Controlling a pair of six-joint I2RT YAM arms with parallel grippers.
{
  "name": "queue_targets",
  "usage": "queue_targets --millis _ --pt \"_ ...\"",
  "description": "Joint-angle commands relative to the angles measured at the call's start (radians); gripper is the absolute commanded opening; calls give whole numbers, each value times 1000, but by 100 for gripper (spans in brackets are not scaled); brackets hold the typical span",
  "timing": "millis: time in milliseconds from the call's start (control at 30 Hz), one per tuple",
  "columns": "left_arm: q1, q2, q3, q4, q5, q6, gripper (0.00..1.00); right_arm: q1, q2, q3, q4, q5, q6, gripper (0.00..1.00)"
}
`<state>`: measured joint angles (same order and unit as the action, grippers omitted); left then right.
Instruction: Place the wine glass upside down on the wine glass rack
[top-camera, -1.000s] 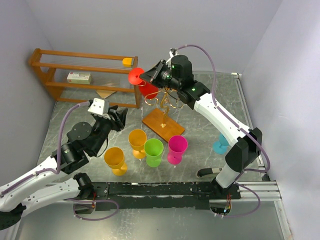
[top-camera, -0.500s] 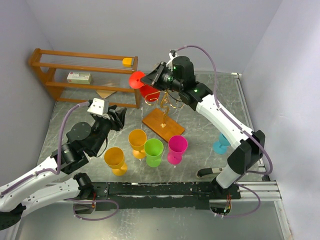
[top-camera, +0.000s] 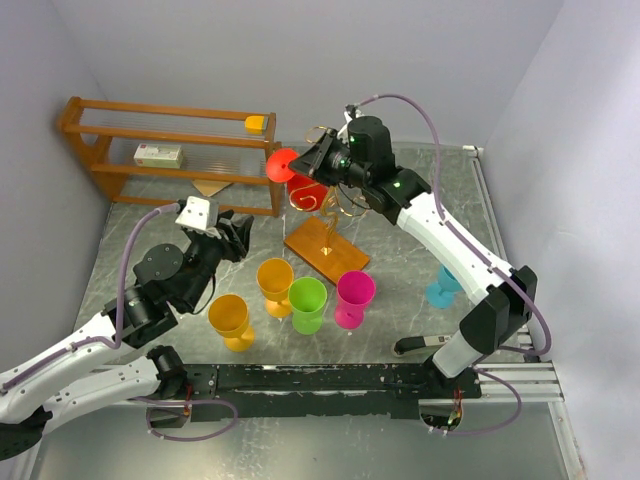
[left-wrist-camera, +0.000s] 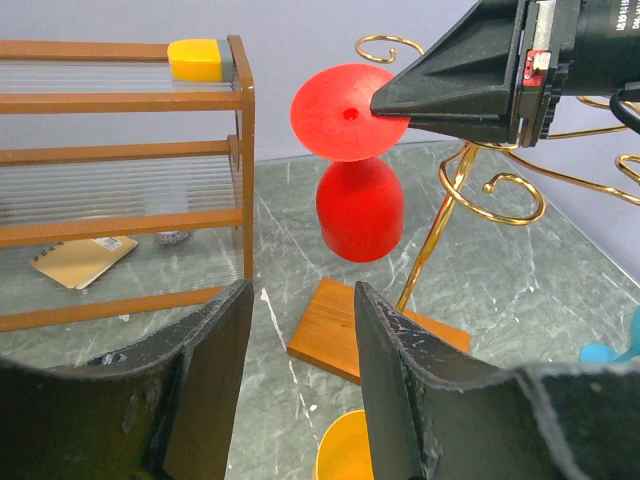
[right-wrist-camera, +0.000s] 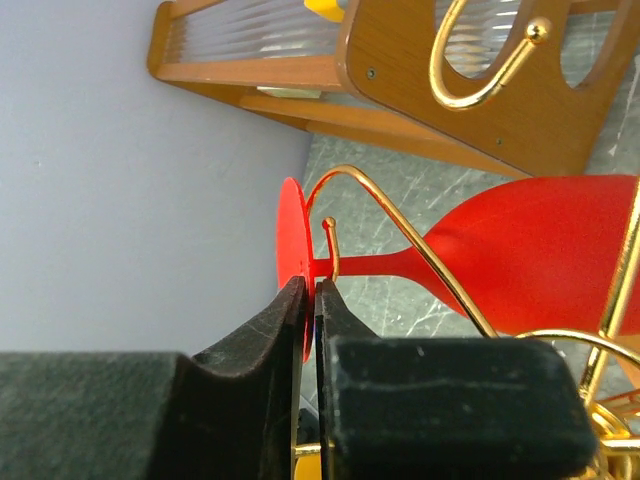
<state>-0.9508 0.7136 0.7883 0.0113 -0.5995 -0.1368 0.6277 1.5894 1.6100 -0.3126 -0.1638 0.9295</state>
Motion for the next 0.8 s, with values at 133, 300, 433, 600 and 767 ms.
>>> queue_targets --millis 133,300,433,600,767 --pt "4 4 21 34 -28 34 55 -5 -38 -24 -16 71 -20 13" --pt "5 -8 16 24 -34 31 56 -5 -46 -14 -11 86 -27 28" --pt "4 -19 18 5 -35 18 57 -4 -67 -27 17 91 -32 41" --pt "4 -27 36 -52 -18 -29 62 -6 -90 -15 30 84 -64 49" --pt "4 -24 70 -153 25 -95 68 -11 -111 -3 13 68 -102 53"
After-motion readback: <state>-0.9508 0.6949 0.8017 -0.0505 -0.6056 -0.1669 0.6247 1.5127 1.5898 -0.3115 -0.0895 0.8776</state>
